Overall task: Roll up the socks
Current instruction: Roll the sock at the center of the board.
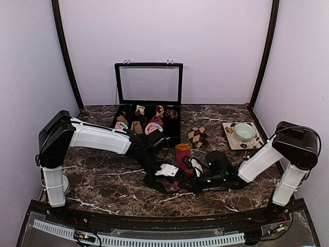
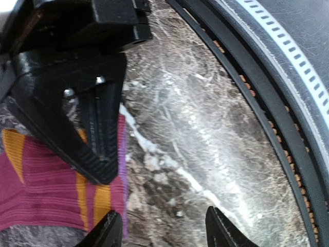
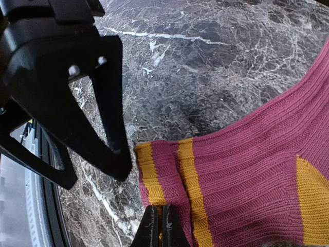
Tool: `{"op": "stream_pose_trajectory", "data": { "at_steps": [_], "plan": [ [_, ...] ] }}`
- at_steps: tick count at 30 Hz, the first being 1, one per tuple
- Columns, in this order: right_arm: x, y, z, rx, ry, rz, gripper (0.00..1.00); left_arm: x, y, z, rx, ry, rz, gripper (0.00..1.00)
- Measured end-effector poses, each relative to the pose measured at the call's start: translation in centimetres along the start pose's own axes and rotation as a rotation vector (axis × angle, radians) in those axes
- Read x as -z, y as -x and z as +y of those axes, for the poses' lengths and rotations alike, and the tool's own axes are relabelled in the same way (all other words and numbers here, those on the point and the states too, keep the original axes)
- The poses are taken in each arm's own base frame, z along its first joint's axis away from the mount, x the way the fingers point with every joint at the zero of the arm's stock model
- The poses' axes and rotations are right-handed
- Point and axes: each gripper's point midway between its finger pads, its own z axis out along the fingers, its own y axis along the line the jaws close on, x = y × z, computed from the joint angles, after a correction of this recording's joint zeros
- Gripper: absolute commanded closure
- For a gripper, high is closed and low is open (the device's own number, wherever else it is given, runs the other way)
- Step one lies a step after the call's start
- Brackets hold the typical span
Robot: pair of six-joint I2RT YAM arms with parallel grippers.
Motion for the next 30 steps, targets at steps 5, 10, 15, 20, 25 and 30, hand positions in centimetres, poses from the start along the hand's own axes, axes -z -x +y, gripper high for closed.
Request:
{"op": "stream_pose_trajectory", "data": {
  "at_steps": [5,10,15,20,25,30],
  "plan": [
    [0.0,0.0,-0.1,-0.055,0.027,0.005,1.0,0.1,0.5,1.6,-0.064,0.058,-0.001,0.46],
    [0.1,0.0,-0.3,-0.093,0.052,0.002,1.0,-0.6,0.1,2.3,-0.085,0.066,0.014,0.5],
    [0.3,0.0,-0.4,-0.116,0.069,0.001,1.0,-1.5,-0.7,2.7,-0.088,0.068,0.031,0.54],
    [0.3,0.0,-0.5,-0.124,0.082,0.002,1.0,-1.6,-0.5,3.5,-0.097,0.089,0.041,0.6],
    [0.3,0.0,-0.5,-0.132,0.089,0.005,1.0,-2.0,-0.8,4.0,-0.101,0.103,0.052,0.76],
    [0.4,0.0,-0.7,-0.143,0.092,0.008,0.93,-2.1,-0.6,4.4,-0.104,0.111,0.053,0.97]
  ]
}}
